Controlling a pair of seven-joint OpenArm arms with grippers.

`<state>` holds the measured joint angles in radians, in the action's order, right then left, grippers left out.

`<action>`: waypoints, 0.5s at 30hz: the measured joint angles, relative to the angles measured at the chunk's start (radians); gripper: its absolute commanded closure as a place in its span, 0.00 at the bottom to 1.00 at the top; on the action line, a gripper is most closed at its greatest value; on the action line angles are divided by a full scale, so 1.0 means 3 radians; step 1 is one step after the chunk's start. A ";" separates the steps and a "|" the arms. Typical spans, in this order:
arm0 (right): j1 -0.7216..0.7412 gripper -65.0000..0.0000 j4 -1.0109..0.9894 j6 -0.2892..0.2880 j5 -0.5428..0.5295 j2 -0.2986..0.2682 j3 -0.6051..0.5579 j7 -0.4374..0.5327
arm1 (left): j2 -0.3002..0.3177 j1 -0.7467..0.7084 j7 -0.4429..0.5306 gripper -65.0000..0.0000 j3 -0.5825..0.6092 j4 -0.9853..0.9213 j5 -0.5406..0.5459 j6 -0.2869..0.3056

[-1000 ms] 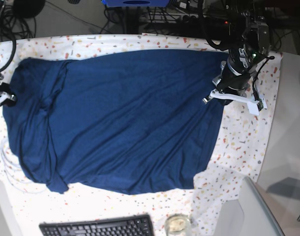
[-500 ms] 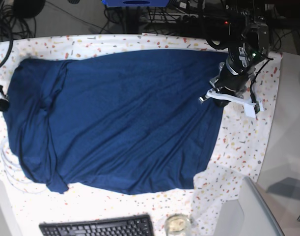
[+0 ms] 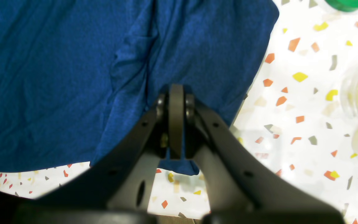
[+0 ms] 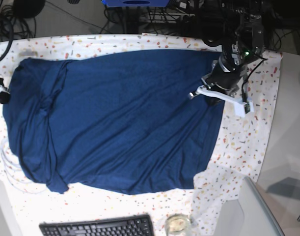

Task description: Layout the t-shirt on the table in an organized manner, then fold the t-shirt properly

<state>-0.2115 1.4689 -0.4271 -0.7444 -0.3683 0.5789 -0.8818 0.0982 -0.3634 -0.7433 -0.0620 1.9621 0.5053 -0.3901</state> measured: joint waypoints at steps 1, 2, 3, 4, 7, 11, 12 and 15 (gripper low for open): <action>0.0006 1.00 0.0000 0.0000 -0.0001 -0.0001 0.0000 0.0003 | -0.0004 0.0001 -0.0001 1.00 0.0020 0.0000 0.0005 0.0006; 0.0011 1.00 0.0000 0.0000 0.0000 -0.0001 0.0000 0.0003 | -0.0004 0.0001 -0.0003 1.00 0.0023 0.0000 0.0014 0.0008; 0.0020 1.00 0.0000 -0.0001 0.0000 0.0000 0.0000 0.0003 | -0.0003 0.0015 -0.0003 1.00 0.0020 0.0000 0.0010 0.0005; 0.0037 1.00 0.0000 0.0000 0.0001 0.0001 0.0000 0.0000 | -0.0001 0.0038 -0.0003 1.00 0.0011 -0.0003 -0.0003 -0.0001; 0.0098 1.00 -0.0001 0.0000 -0.0001 0.0001 0.0000 0.0004 | 0.0011 0.0088 0.0011 1.00 0.0006 -0.0003 -0.0003 -0.0003; 0.0179 1.00 -0.0031 0.0000 0.0013 -0.0001 0.0085 0.0003 | 0.0008 0.0074 0.0006 1.00 0.0005 -0.0037 0.0000 0.0004; 0.0219 1.00 -0.0064 0.0000 0.0010 -0.0011 0.0093 0.0013 | 0.0006 0.0079 0.0011 1.00 -0.0013 -0.0061 0.0000 0.0008; 0.0385 1.00 -0.0203 0.0000 -0.0004 -0.0011 0.0093 0.0011 | 0.0009 0.0170 0.0031 1.00 -0.0022 -0.0266 -0.0003 0.0008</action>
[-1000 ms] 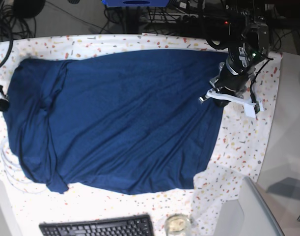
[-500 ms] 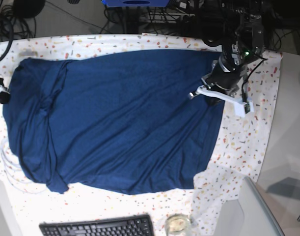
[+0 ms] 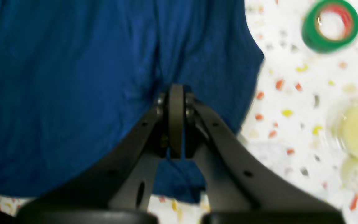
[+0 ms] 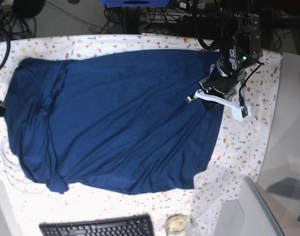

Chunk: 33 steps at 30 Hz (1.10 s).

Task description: Layout the t-shirt on the table in an organized manner, then fold the t-shirt properly

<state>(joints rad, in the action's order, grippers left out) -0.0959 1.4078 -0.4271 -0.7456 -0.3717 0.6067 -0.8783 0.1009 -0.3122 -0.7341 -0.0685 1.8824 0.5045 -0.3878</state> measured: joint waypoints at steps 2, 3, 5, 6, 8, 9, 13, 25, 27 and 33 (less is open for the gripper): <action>0.0116 1.00 -0.0139 -0.0004 0.0118 -0.0024 -0.0022 0.0004 | 0.0008 0.0075 0.0003 1.00 0.0000 -0.0207 0.0000 -0.0001; 0.0211 1.00 -0.0254 -0.0011 0.0252 -0.0039 -0.0028 -0.0006 | 0.0008 0.0104 0.0000 1.00 0.0000 -0.0295 -0.0001 -0.0006; 0.0441 0.99 -0.0526 -0.0004 0.0650 -0.0053 -0.0027 0.0057 | 0.0009 0.0140 -0.0015 1.00 0.0020 -0.0406 -0.0001 -0.0015; 0.0538 0.99 -0.0637 0.0000 0.0815 -0.0053 -0.0048 0.0148 | 0.0005 0.0161 -0.0022 1.00 0.0028 -0.0434 0.0001 -0.0014; 0.0692 0.99 -0.0849 -0.0010 0.1049 -0.0079 -0.0231 0.0463 | -0.0014 0.0219 -0.0019 1.00 0.0041 -0.0443 0.0004 -0.0003; 0.0763 0.99 -0.0969 -0.0008 0.1180 -0.0084 -0.0375 0.0613 | -0.0011 0.0252 -0.0001 1.00 0.0039 -0.0472 0.0008 -0.0001; 0.0928 0.99 -0.1424 -0.0039 0.1445 -0.0038 -0.0736 0.1035 | -0.0004 0.0338 0.0191 1.00 0.0036 -0.0804 -0.0003 -0.0011; 0.0816 1.00 -0.1554 -0.0343 0.1523 -0.0061 -0.0752 0.1022 | -0.0010 0.0142 0.0324 1.00 0.0039 -0.0952 0.0001 -0.0017; 0.0816 1.00 -0.1553 -0.0376 0.1522 -0.0058 -0.0752 0.1039 | -0.0038 0.0141 0.0329 1.00 0.0109 -0.0900 -0.0011 -0.0027; 0.0815 1.00 -0.1554 -0.0376 0.1527 -0.0058 -0.0752 0.1050 | -0.0103 0.0251 0.0329 1.00 0.0261 -0.0914 0.0027 -0.0011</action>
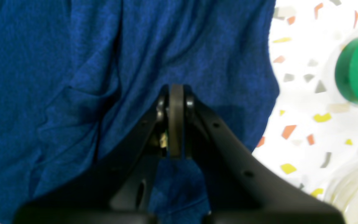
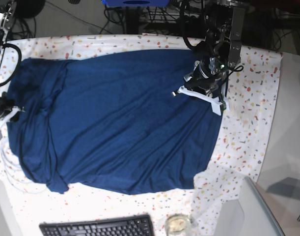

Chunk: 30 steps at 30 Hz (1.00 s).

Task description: Layout the t-shirt on the table in an organized manner, then fold the t-shirt properly

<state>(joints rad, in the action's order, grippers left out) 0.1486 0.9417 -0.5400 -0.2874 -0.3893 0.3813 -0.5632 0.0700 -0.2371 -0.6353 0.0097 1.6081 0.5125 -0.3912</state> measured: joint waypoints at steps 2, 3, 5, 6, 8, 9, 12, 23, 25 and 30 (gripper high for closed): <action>0.0000 1.00 0.0000 0.0001 0.0001 0.0005 0.0000 -0.0004 | 0.0019 0.0078 0.0015 1.00 -0.0009 -0.0108 -0.0025 -0.0001; 0.0000 1.00 0.0000 0.0029 -0.0001 0.0011 0.0000 -0.0001 | 0.0029 0.0089 0.0023 1.00 -0.0011 -0.0140 -0.0028 -0.0004; -0.0006 1.00 0.0000 0.0182 -0.0006 0.0022 -0.0001 -0.0001 | 0.0037 0.0076 0.0027 1.00 -0.0020 -0.0142 -0.0027 -0.0004; -0.0032 1.00 0.0000 0.0181 -0.0011 0.0018 0.0000 0.0013 | 0.0036 0.0062 0.0024 1.00 -0.0020 -0.0145 -0.0027 -0.0004; -0.0098 1.00 0.0000 0.0189 -0.0006 0.0014 0.0000 0.0011 | 0.0022 0.0046 0.0011 1.00 -0.0013 -0.0148 -0.0023 -0.0003; -0.0135 1.00 0.0000 0.0191 -0.0009 0.0015 0.0000 -0.0005 | 0.0019 0.0041 0.0013 1.00 -0.0013 -0.0149 -0.0023 -0.0003; -0.0170 1.00 -0.0028 0.0192 -0.0001 0.0020 0.0000 -0.0011 | 0.0023 0.0042 0.0014 1.00 -0.0014 -0.0178 -0.0024 -0.0003; -0.0178 1.00 -0.0350 0.0188 -0.0100 -0.0005 0.0025 0.0223 | 0.0053 0.0056 0.0010 1.00 -0.0014 -0.0354 -0.0029 -0.0003; -0.0183 1.00 -0.0350 0.0188 -0.0102 -0.0011 0.0025 0.0223 | 0.0055 0.0022 0.0013 1.00 -0.0014 -0.0356 -0.0025 -0.0003; -0.0186 1.00 -0.0347 0.0328 -0.0113 -0.0014 0.0025 0.0221 | 0.0053 0.0033 0.0017 1.00 -0.0015 -0.0234 -0.0024 -0.0003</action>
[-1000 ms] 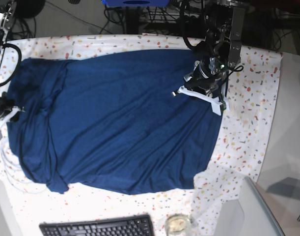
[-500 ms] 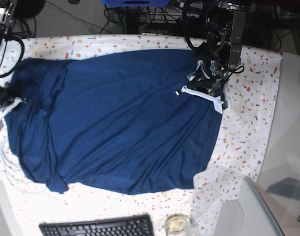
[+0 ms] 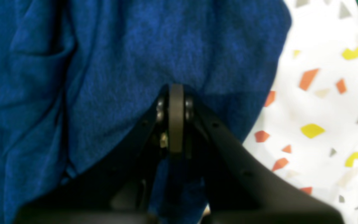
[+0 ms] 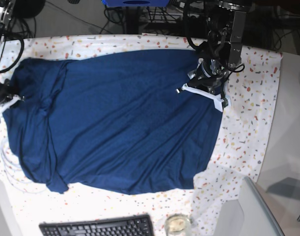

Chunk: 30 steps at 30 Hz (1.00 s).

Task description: Layout the t-shirt on the table in an organized manner, then fold the t-shirt properly

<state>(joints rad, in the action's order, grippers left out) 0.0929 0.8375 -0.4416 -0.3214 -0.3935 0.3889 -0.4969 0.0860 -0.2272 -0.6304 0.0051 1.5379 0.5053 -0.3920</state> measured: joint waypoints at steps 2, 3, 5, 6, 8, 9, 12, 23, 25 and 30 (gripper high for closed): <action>0.0000 1.00 0.0001 0.0001 0.0003 -0.0014 0.0000 -0.0009 | 0.0001 0.0008 -0.0005 1.00 -0.0003 0.0053 -0.0001 -0.0001; -0.0005 1.00 0.0001 0.0024 0.0004 -0.0024 0.0000 -0.0013 | 0.0001 0.0010 -0.0005 1.00 -0.0005 0.0084 -0.0001 -0.0001; -0.0024 1.00 0.0001 0.0036 0.0010 -0.0055 0.0000 -0.0011 | -0.0001 0.0028 -0.0003 1.00 -0.0005 0.0111 -0.0001 0.0000; -0.0042 1.00 0.0010 0.0041 0.0011 -0.0065 0.0000 -0.0009 | -0.0005 0.0037 -0.0003 1.00 -0.0005 0.0113 0.0000 0.0000; -0.0086 1.00 0.0089 0.0052 0.0031 -0.0058 0.0045 -0.0046 | -0.0009 0.0034 -0.0003 1.00 -0.0006 0.0112 0.0000 0.0000; -0.0126 1.00 0.0168 0.0051 0.0053 -0.0041 0.0120 -0.0102 | -0.0011 0.0029 -0.0004 1.00 -0.0010 0.0111 -0.0001 0.0000; -0.0306 1.00 0.0516 0.0102 0.0102 -0.0009 0.0329 -0.0159 | -0.0010 0.0029 -0.0004 1.00 -0.0036 0.0109 0.0000 0.0000; -0.0315 1.00 0.1508 0.0076 0.0092 0.0226 0.0347 -0.0533 | -0.0029 0.0104 0.0000 1.00 -0.0020 0.0109 0.0003 0.0000; -0.0320 1.00 0.1512 0.0076 0.0076 0.0234 0.0320 -0.0540 | -0.0037 0.0092 -0.0005 1.00 -0.0018 0.0109 0.0006 0.0000; -0.0369 1.00 0.1531 0.0078 0.0075 0.0237 0.0336 -0.0502 | -0.0034 0.0072 -0.0005 1.00 -0.0036 0.0108 0.0001 0.0000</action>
<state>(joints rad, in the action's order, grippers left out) -0.0177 1.2968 -0.4183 -0.2989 -0.3225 0.4896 -0.6476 0.0757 -0.2054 -0.6319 -0.0055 1.5703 0.5056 -0.3920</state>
